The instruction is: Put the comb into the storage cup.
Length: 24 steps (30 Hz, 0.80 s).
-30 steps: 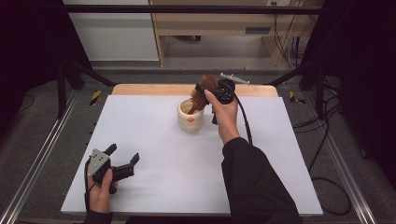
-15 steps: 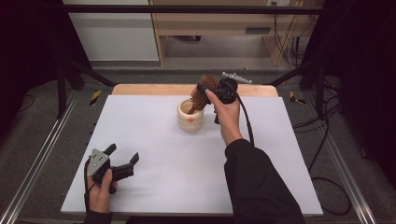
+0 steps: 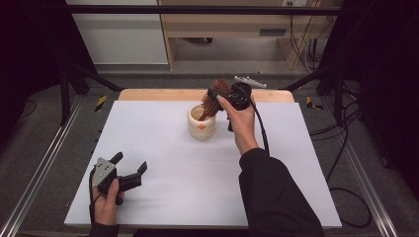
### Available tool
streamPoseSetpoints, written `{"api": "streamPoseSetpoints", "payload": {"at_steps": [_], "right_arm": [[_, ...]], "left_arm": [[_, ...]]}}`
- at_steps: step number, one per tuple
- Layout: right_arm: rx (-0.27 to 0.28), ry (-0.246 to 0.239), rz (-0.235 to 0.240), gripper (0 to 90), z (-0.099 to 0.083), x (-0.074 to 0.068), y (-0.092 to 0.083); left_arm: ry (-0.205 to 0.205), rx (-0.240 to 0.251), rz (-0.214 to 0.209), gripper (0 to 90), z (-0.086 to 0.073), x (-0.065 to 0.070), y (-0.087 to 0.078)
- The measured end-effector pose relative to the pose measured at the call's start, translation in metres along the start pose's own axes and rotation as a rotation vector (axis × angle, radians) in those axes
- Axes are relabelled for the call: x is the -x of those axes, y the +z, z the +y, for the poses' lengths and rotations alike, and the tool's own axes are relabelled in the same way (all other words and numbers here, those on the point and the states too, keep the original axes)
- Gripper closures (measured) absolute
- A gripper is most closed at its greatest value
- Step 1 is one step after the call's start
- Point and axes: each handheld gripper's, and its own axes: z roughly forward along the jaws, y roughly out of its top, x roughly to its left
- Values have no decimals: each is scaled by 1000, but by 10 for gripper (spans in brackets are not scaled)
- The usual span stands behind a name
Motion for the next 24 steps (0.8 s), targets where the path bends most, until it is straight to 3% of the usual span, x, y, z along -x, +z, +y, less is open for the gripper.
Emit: {"api": "streamPoseSetpoints", "payload": {"at_steps": [3, 14, 18, 24], "right_arm": [[6, -23, -5, 56, 1, -2, -2], [30, -12, -10, 53, 6, 1, -10], [36, -24, 15, 72, 8, 2, -13], [37, -36, 7, 75, 10, 3, -16]], "left_arm": [[0, -1, 1, 24, 0, 0, 0], [-2, 0, 3, 24, 0, -1, -1], [-2, 0, 4, 24, 0, -1, 0], [0, 0, 3, 24, 0, -1, 0]]}}
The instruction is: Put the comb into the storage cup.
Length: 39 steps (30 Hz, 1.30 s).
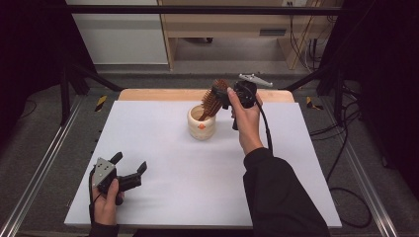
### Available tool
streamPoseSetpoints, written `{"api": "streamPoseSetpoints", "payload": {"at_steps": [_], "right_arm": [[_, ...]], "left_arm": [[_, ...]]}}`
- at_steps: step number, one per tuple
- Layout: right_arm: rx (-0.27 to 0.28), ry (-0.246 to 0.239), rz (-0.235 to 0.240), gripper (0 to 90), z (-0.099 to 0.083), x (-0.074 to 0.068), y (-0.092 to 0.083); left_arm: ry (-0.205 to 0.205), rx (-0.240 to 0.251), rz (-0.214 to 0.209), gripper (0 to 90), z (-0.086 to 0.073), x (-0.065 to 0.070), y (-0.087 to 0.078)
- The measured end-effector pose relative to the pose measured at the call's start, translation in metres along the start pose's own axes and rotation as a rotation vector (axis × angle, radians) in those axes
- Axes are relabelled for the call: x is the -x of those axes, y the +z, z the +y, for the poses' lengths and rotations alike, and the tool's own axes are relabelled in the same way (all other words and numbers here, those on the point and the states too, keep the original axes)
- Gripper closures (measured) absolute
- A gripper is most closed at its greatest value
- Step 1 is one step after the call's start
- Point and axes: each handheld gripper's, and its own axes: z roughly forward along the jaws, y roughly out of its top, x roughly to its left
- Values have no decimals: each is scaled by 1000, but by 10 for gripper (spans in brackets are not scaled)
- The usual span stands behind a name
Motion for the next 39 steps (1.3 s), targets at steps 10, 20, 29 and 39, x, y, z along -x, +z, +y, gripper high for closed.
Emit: {"api": "streamPoseSetpoints", "payload": {"at_steps": [10, 20, 29, 39], "right_arm": [[0, -51, -55, 76, 0, 2, -3], [24, -98, -78, 109, 4, 4, -14], [51, -131, -105, 86, 7, 8, -23], [92, -153, -128, 56, 8, 9, -27]], "left_arm": [[-3, 6, 2, 24, 0, 0, -1], [-4, 0, 0, 24, 0, -1, 0], [-1, -3, -2, 24, 0, 0, 1], [-2, -7, -5, 24, -1, 0, 1]]}}
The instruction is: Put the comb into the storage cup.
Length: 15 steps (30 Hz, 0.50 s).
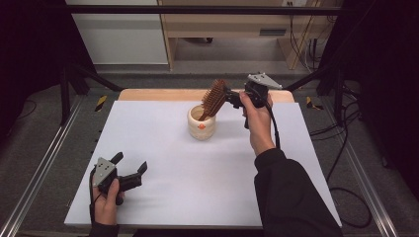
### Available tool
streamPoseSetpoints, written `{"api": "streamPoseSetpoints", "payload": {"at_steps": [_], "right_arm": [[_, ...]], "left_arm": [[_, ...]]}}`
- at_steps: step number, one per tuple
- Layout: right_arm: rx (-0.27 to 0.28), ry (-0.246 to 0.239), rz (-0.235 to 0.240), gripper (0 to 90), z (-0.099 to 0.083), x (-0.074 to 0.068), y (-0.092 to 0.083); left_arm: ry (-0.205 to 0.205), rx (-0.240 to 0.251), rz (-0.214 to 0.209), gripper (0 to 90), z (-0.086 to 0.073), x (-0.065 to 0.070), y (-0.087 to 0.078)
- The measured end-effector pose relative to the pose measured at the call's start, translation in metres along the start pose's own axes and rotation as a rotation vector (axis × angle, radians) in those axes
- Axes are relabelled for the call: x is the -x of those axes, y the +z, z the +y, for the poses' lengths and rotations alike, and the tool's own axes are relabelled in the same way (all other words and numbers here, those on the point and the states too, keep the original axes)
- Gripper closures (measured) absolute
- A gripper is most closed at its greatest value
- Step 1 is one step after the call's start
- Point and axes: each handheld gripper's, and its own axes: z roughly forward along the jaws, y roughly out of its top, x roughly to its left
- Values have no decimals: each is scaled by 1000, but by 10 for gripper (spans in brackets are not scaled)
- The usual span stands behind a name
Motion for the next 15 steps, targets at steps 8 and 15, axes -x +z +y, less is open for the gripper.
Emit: {"api": "streamPoseSetpoints", "payload": {"at_steps": [8, 15], "right_arm": [[14, 4, 32, 59, 1, 2, -6], [55, -32, 14, 53, 6, 9, -16]], "left_arm": [[2, -2, -1, 24, 0, 0, 0], [2, -1, -1, 24, 0, 1, 0]]}}
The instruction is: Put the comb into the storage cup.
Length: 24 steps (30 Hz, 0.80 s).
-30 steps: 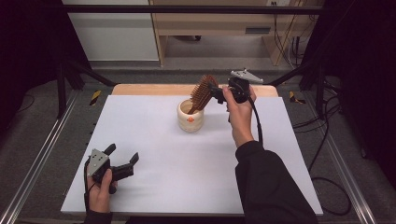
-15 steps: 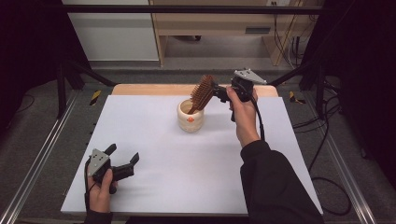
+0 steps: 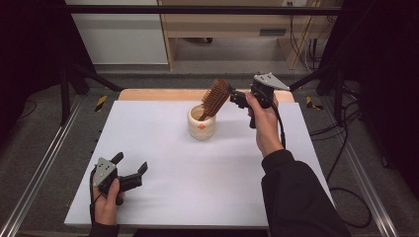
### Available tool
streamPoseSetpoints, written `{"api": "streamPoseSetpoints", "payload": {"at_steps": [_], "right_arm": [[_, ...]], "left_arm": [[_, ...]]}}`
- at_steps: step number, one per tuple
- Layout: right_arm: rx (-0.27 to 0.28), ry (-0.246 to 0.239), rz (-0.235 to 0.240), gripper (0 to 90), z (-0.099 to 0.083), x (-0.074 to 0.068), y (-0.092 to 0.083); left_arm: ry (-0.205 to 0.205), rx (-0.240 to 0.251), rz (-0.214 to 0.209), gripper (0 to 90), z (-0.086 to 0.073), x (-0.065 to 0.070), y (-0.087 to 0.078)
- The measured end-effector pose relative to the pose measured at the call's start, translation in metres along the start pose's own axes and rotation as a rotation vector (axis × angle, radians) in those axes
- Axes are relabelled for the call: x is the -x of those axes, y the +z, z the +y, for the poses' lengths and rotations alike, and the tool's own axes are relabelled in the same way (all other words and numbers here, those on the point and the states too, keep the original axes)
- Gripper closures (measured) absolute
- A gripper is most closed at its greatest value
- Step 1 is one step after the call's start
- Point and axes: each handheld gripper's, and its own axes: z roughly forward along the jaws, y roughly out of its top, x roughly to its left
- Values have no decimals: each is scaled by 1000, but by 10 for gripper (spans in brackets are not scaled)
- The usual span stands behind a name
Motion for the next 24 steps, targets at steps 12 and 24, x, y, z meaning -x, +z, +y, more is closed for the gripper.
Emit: {"api": "streamPoseSetpoints", "payload": {"at_steps": [12, 24], "right_arm": [[20, -14, -4, 45, 0, 7, -7], [27, -43, -10, 46, 0, 16, -18]], "left_arm": [[-2, 0, 1, 24, 0, 0, 0], [-2, 0, 1, 24, 0, 0, 0]]}}
